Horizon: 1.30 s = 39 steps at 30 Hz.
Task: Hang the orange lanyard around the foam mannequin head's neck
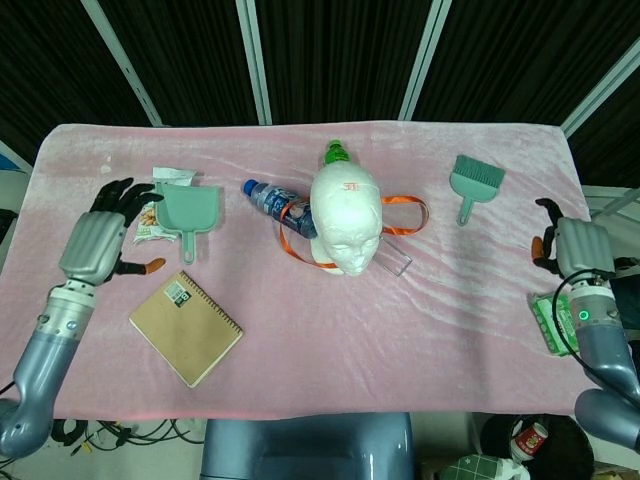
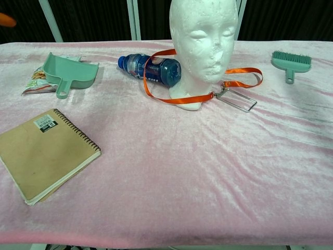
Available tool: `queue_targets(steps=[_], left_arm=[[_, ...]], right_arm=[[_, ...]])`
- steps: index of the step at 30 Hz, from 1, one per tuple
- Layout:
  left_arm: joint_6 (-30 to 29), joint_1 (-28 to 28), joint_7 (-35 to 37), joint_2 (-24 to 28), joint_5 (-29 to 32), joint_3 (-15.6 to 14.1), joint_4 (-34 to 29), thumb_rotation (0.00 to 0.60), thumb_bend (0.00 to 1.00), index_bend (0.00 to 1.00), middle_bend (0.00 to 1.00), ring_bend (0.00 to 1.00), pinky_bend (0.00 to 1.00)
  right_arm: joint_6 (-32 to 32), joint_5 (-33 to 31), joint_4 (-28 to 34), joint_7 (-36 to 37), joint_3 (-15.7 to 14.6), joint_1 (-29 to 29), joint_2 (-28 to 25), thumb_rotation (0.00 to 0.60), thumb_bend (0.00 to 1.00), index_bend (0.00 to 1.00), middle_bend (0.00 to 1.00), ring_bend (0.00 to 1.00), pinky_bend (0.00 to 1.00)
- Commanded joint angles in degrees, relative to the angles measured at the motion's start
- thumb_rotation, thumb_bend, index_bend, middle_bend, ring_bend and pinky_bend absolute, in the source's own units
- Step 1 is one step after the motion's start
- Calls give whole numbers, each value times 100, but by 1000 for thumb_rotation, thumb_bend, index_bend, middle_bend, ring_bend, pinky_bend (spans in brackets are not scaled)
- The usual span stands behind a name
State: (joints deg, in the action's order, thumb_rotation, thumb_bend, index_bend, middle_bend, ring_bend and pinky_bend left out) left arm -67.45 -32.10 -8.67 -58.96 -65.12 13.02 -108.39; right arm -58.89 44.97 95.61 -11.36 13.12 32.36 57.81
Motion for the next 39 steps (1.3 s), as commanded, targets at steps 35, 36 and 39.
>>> queue_targets(steps=[35,36,39], left_arm=[[-1417,1966,143,-261,-1495,-1395,756,600,69,212,124,0,0],[-1411,1973,154,-291,-1493,-1384,786,600,69,212,124,0,0],[-1344,1969,110,-355,-1466,-1364,857,600,71,212,124,0,0]], right_arm=[[-107,-1292,96,-1656,-237,685,2062,600,681,225,1000,993,967],[-62,-1345,95,-1608,-218,692,2108,600,681,227,1000,993,967],[-4,-1360,8,-1605,-232,736,2226,600,682,230,1000,993,967]])
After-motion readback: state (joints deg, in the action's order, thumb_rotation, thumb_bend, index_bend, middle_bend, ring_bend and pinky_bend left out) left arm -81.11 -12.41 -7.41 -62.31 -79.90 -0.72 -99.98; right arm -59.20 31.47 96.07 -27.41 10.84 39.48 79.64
